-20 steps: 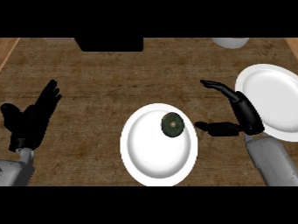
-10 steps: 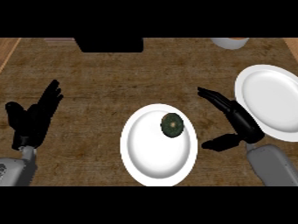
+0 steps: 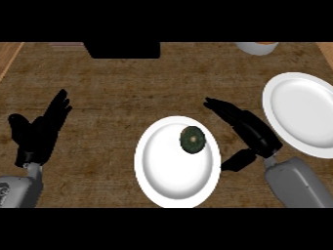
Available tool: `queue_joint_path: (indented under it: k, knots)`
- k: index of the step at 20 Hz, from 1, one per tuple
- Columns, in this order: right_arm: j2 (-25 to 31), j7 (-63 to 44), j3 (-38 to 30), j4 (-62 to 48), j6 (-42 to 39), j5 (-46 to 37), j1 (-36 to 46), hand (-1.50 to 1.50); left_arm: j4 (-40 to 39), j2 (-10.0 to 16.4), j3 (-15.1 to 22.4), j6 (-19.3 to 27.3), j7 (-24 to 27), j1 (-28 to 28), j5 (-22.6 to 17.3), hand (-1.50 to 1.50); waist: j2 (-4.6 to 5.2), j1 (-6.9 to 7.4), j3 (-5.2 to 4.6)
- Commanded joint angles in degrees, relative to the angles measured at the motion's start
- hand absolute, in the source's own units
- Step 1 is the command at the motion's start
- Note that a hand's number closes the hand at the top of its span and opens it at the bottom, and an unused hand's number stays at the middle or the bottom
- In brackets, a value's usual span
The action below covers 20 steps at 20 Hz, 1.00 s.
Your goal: Pick the squash from the plate and place it in the plate
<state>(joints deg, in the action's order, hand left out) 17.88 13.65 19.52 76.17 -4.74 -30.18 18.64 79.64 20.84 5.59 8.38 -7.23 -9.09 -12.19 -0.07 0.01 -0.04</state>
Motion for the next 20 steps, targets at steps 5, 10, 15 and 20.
queue_joint_path:
  k: [5,10,15,20]
  knots:
    - [-1.0,-10.5,4.1,1.7,-1.8,-11.3,1.2,-1.50,-0.4,-0.6,-1.6,-2.4,0.3,0.6,0.7,0.00,0.02,0.06,0.01]
    - [-4.5,-15.3,5.6,-0.7,-4.9,-16.3,3.3,-1.50,1.6,-2.2,-1.4,-0.1,-2.5,-0.9,3.8,0.00,0.04,0.12,0.03]
    - [-7.5,-16.5,5.5,-2.3,-7.7,-19.6,3.6,-1.50,0.8,-4.7,-1.9,-0.3,-3.0,-1.9,5.6,0.00,0.07,0.02,0.03]
    - [-9.8,-14.8,3.4,-9.0,-8.2,-22.7,6.2,-1.50,-0.7,-4.4,-4.4,-3.2,-1.8,-2.6,6.0,0.00,0.11,0.17,0.04]
